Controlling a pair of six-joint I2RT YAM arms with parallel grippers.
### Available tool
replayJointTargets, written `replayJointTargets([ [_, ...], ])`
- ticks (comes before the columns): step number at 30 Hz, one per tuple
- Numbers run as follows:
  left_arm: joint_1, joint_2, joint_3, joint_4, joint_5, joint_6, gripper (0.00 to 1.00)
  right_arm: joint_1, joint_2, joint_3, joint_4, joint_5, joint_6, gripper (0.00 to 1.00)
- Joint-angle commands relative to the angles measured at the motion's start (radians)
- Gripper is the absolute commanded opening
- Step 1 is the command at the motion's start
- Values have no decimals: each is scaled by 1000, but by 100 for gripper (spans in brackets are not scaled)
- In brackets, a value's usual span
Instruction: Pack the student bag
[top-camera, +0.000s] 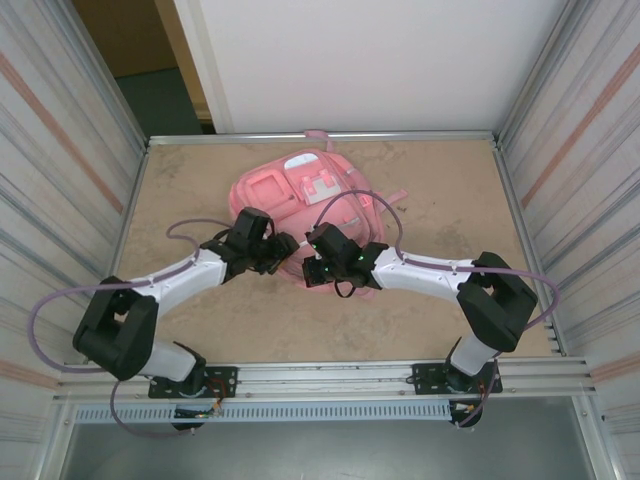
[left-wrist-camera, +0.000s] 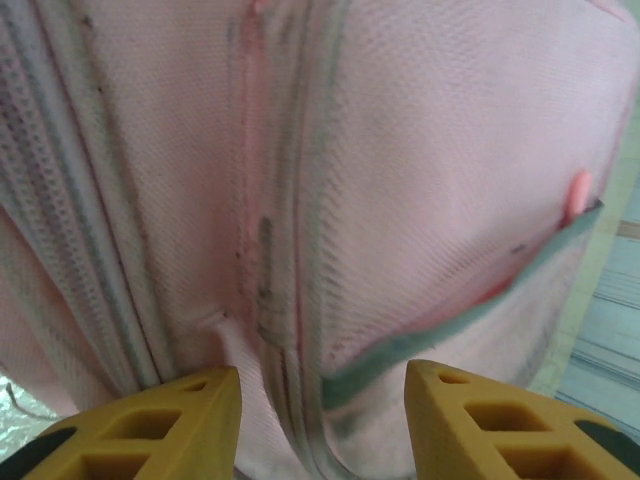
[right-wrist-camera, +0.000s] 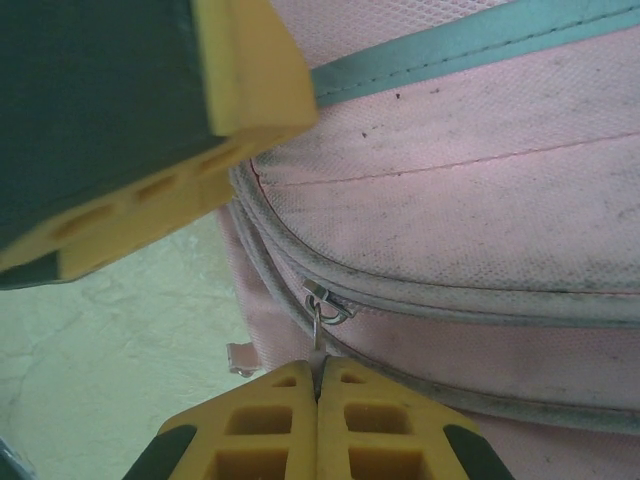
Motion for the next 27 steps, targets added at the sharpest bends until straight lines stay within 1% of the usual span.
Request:
replayJointTargets([
  [1,-11,30,28,44,-32,-22,43,11,-16,-2,33,-32,21,0],
  [3,-12,43,30,55,-35,-27,38,13,-12,-3,33,-30,29,0],
  [5,-12,41,28,61,-50,-18,28,18,-7,-2,17,-19,40,0],
  [7,-14,27,33,56,-71,12,7,18,3,0,-14,8,44,0],
  [8,-14,22,36,52,-75,24,1,13,11,-2,-22,9,44,0],
  [9,-13,16,41,41,-66,26,0,2,22,1,-32,-2,43,3],
  [11,-13,11,58,34,-27,38,0,-10,40,12,-46,-21,44,14],
  [13,-22,14,70,36,16,45,0,-5,48,26,-51,-4,40,21],
  [16,-36,21,71,40,40,31,0,0,66,39,-37,12,28,31],
  [20,-37,16,53,44,57,6,0,3,85,56,-31,61,49,33],
  [22,-38,6,42,43,59,8,0,9,87,60,-33,101,54,33],
  [23,-38,0,35,41,56,9,0,13,90,62,-39,119,57,30],
  [25,-36,-10,30,34,55,12,0,11,98,72,-57,139,64,18],
  [26,-36,-18,30,23,52,14,0,11,98,77,-71,153,69,9],
  [27,-34,-25,30,16,49,19,0,11,96,80,-83,161,76,3],
])
